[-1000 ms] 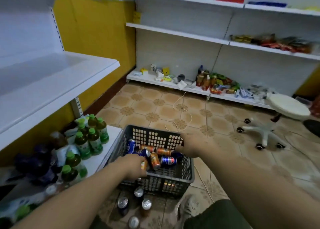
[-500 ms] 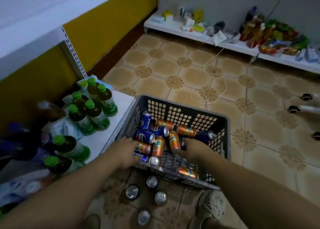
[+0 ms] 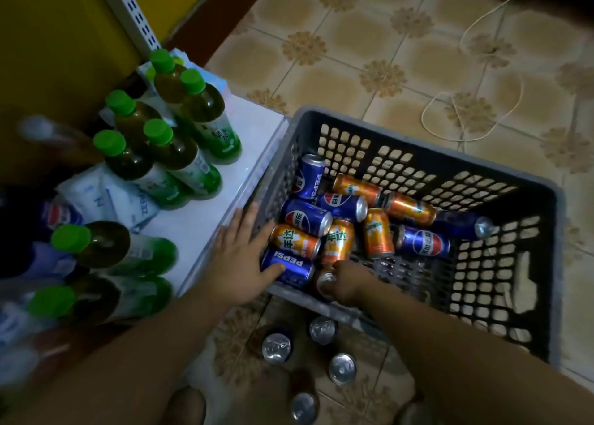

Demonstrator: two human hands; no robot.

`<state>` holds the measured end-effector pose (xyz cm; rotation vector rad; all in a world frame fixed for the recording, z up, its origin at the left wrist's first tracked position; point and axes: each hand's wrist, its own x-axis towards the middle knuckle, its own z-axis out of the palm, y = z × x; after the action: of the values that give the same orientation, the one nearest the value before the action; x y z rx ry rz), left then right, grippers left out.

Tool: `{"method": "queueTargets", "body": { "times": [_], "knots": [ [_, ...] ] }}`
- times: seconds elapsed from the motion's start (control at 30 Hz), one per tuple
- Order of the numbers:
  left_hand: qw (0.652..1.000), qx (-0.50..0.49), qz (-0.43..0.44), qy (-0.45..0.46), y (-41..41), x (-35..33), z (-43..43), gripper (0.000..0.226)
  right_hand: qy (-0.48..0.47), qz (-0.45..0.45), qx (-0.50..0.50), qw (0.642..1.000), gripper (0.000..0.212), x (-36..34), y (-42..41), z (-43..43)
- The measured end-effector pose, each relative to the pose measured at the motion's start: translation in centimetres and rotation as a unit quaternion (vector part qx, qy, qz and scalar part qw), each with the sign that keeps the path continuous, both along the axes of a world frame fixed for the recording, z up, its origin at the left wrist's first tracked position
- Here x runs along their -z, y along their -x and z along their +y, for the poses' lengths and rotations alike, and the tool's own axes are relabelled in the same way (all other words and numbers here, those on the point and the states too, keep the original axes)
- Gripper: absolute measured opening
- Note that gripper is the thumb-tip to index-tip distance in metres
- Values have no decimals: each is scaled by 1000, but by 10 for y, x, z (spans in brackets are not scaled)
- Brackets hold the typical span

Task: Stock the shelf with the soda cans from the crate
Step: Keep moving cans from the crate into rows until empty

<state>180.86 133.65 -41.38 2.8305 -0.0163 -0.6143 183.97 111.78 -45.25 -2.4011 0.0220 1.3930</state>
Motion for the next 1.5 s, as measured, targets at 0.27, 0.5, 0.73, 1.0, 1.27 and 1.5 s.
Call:
{"method": "queueTargets", "body": {
  "times": [0.27, 0.5, 0.73, 1.0, 1.27, 1.5],
  "knots": [
    [994, -1, -92, 58, 4, 16, 5, 73, 44, -2, 20, 999, 60, 32, 1, 20],
    [999, 5, 38, 3, 2, -6, 0, 66, 57, -99, -24, 993, 62, -43, 8, -1],
    [994, -5, 61, 93, 27, -91, -33, 82, -50, -236, -1, 971, 76, -199, 22, -3],
    [902, -122, -100, 403, 85, -266, -41, 66, -284, -347, 107, 887, 80, -381, 76, 22],
    [815, -193, -268, 477, 168, -418, -12, 70, -419, -433, 153, 783, 29, -527, 150, 81],
    [807, -257, -335, 413, 265, -468, 60, 72, -442, -441, 55, 779, 40, -573, 215, 172]
  ]
}}
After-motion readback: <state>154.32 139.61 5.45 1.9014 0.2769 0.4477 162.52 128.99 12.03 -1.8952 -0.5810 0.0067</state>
